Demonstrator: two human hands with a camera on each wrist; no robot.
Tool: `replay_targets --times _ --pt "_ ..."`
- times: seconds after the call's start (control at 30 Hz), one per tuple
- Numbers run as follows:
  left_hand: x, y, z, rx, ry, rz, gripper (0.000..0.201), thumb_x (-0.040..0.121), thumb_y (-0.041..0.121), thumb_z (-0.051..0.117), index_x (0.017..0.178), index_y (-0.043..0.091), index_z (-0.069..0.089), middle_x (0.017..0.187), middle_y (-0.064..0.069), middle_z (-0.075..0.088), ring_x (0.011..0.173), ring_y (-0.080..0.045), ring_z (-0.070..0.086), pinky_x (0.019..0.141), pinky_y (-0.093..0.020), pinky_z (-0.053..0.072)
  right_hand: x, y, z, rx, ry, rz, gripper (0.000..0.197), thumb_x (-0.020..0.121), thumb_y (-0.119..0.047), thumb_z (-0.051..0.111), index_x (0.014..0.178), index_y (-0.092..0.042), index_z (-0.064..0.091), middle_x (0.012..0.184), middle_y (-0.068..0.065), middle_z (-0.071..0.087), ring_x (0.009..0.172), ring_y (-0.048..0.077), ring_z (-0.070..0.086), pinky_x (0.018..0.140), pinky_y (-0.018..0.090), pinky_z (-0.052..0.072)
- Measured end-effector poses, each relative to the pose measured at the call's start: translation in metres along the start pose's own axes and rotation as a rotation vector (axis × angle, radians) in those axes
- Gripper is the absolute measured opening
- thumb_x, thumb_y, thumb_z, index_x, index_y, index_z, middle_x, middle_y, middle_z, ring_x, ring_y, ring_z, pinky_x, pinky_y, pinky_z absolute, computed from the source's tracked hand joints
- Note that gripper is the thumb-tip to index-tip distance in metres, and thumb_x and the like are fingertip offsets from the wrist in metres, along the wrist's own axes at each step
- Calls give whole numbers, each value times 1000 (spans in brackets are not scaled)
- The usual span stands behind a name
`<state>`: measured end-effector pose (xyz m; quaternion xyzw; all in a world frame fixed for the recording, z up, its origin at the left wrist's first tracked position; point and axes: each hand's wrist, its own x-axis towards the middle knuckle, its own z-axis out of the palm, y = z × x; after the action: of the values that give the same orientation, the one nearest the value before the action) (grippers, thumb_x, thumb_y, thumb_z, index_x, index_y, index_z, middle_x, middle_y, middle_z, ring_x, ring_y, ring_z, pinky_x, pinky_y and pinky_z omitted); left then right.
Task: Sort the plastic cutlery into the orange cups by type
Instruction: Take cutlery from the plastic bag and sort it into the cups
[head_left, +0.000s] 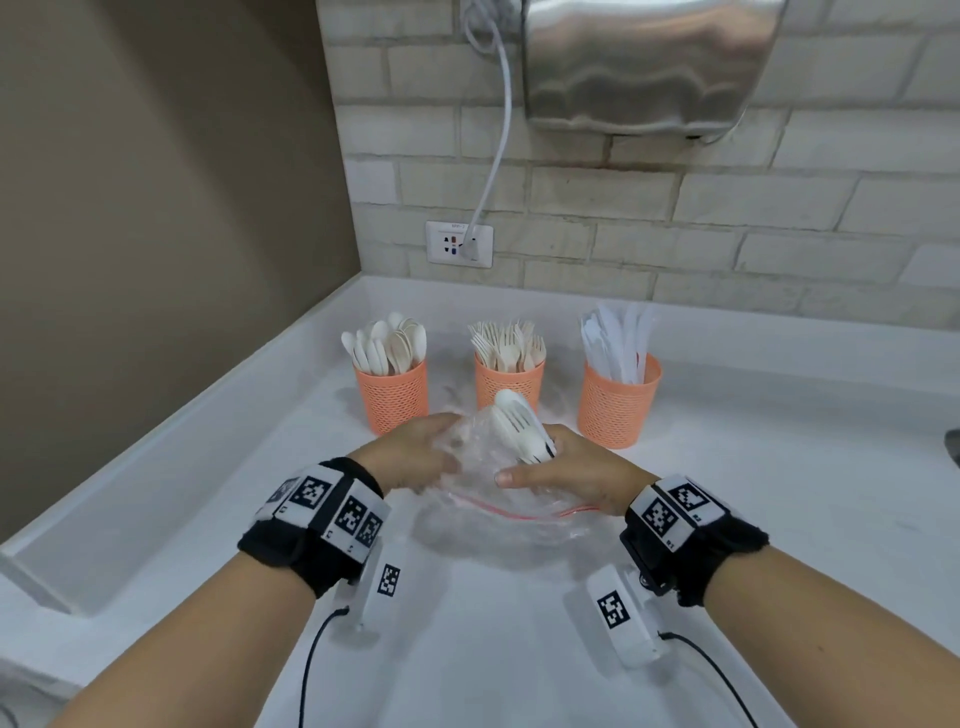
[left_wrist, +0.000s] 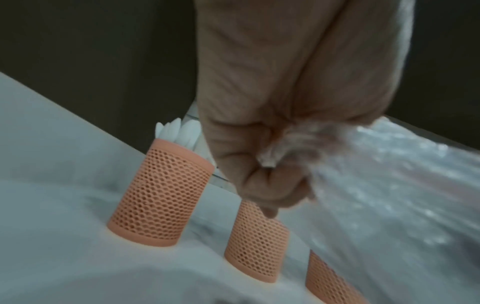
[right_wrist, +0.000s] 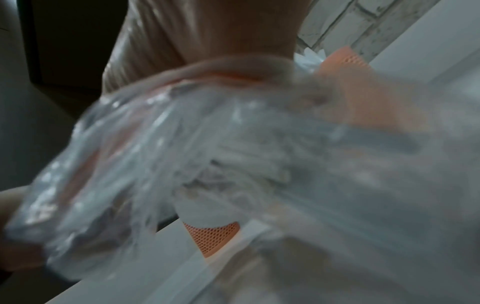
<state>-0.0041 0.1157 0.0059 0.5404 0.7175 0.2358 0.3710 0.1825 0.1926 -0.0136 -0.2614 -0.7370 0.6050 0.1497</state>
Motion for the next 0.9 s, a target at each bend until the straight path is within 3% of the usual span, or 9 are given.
replay_targets --times 0.1,0.23,0.33,0.4,0.43,0.5,0.6,0.77,0.9 --pt "2 7 -10 -135 165 -199 14 86 4 56 98 1 63 75 -7 53 51 -16 42 47 -23 35 -2 3 -3 -13 49 17 18 72 -16 74 74 -19 56 59 -12 51 55 1 48 55 12 38" --pt "4 14 -13 -209 248 -406 17 87 -2 50 102 -1 55 70 -12 44 53 -21 38 50 -26 32 -3 7 -7 119 119 -43 19 70 -11 61 89 -13 61 55 -10 53 52 5 47 52 14 41" --pt "5 5 -13 -70 274 -406 10 87 -1 51 88 0 61 75 -13 51 51 -20 41 44 -24 38 -2 7 -14 375 305 -107 9 82 -3 60 80 -11 55 54 0 48 52 14 49 57 24 47" --pt "7 -8 -10 157 222 -367 18 90 4 48 77 6 60 72 -7 53 57 -17 52 43 -19 42 1 7 -22 455 435 -125 19 90 -5 54 72 -11 52 52 1 48 54 17 51 66 31 48" --pt "5 -12 -6 284 184 -382 20 92 5 44 79 3 60 76 -8 56 68 -20 59 51 -20 43 2 5 -25 481 481 -143 24 92 -8 53 68 -11 50 50 0 48 53 16 52 69 32 48" --pt "0 -18 0 437 158 -413 22 94 8 40 98 -4 58 104 -16 61 103 -28 61 74 -26 45 4 -1 -30 553 542 -189 29 94 -11 52 65 -12 47 47 -2 45 48 13 49 66 32 46" --pt "-3 -21 5 512 113 -444 33 94 7 34 122 -3 49 130 -18 54 119 -30 53 93 -29 43 4 -10 -39 574 622 -194 29 93 -13 54 66 -15 44 49 -1 39 44 13 41 55 29 37" --pt "0 -10 -6 254 165 -385 62 89 25 47 146 23 23 148 -18 28 136 -33 29 105 -36 32 2 -19 -36 339 541 -171 33 94 -23 54 62 -14 47 51 0 41 44 11 42 51 25 41" --pt "1 3 -16 212 383 -248 44 90 23 51 133 16 47 137 -16 45 130 -32 35 96 -31 33 2 -24 -26 315 483 -172 33 94 -27 53 64 -13 47 53 2 41 45 12 43 52 25 42"
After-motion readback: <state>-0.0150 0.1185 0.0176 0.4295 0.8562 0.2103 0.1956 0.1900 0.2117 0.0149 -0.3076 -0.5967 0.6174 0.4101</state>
